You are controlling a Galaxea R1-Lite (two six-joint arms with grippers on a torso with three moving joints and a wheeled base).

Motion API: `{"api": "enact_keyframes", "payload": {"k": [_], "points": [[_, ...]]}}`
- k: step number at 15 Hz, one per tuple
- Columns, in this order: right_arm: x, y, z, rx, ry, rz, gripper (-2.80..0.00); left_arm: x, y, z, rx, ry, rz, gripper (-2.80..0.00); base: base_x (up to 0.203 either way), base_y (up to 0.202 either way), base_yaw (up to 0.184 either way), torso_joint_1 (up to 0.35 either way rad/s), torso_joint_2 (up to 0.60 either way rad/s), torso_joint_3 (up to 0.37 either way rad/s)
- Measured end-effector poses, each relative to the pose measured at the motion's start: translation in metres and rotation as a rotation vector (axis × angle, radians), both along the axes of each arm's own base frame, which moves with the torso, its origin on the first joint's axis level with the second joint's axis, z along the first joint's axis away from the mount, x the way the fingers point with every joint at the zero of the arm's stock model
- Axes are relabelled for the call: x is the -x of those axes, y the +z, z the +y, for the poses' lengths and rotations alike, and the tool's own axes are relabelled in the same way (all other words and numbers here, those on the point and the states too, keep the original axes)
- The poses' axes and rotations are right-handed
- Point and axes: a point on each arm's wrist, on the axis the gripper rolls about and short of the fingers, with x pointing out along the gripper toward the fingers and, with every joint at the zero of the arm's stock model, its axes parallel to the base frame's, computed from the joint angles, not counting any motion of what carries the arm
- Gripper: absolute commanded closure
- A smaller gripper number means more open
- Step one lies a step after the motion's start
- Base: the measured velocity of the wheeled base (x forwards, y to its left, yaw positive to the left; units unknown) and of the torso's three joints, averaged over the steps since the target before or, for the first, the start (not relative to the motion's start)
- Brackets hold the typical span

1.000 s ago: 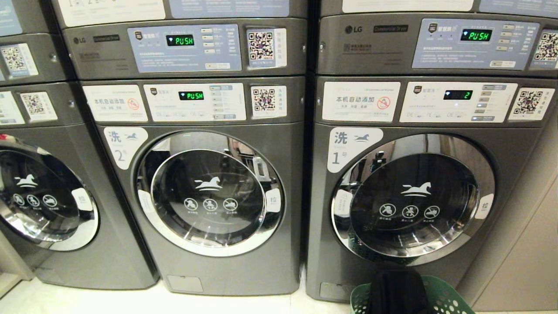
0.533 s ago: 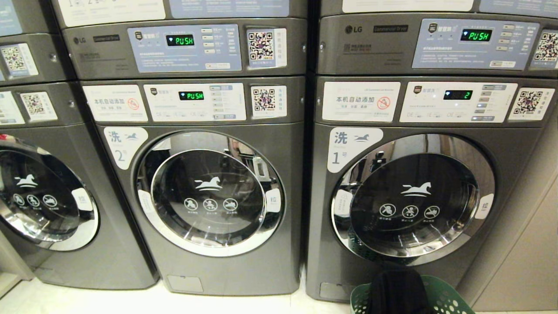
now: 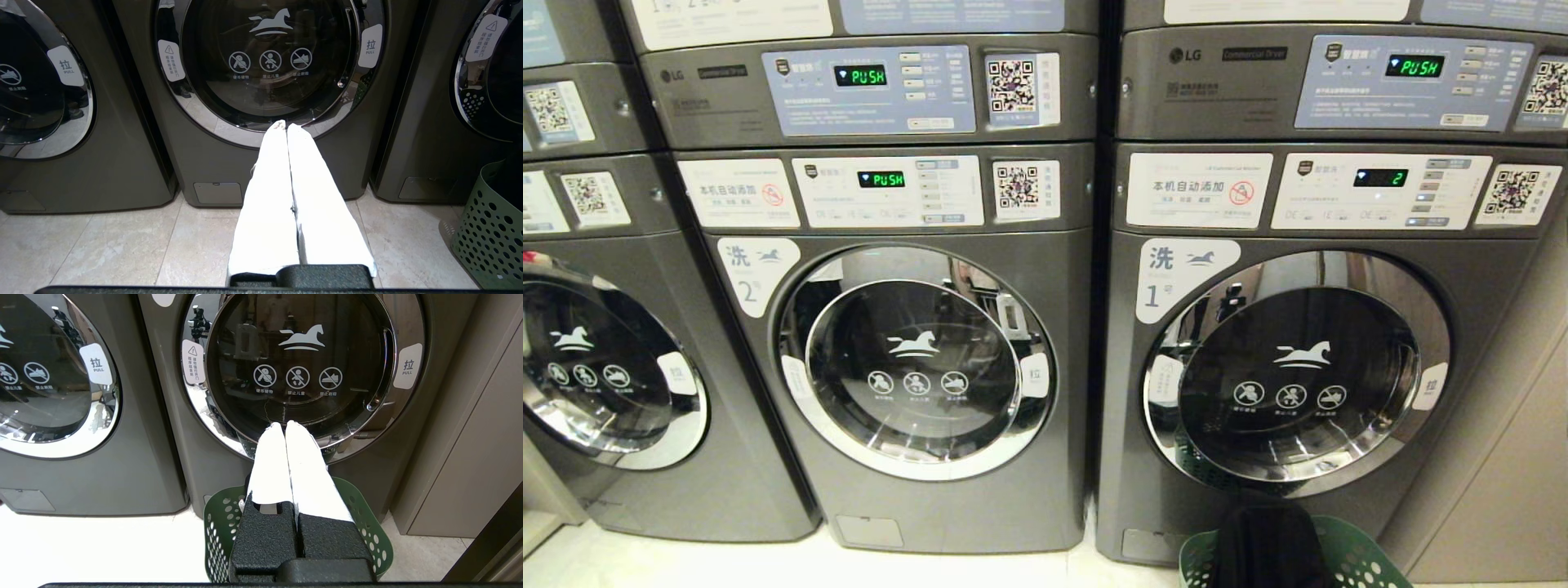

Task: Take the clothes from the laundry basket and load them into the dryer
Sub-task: Take the clothes out of the basket

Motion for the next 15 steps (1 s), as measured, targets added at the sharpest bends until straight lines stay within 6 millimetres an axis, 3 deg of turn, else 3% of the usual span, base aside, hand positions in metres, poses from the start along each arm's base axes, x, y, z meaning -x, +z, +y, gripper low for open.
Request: {"api": "enact_keyframes", "payload": {"k": [15], "points": [[0.0,0.0,0.0,0.0,0.0,0.0,0.0,0.0001,0.0002,0.0003,0.028,0.015,0.001,0.0,0.0,0.0,0.0,0.001,0.0,-0.165]]}}
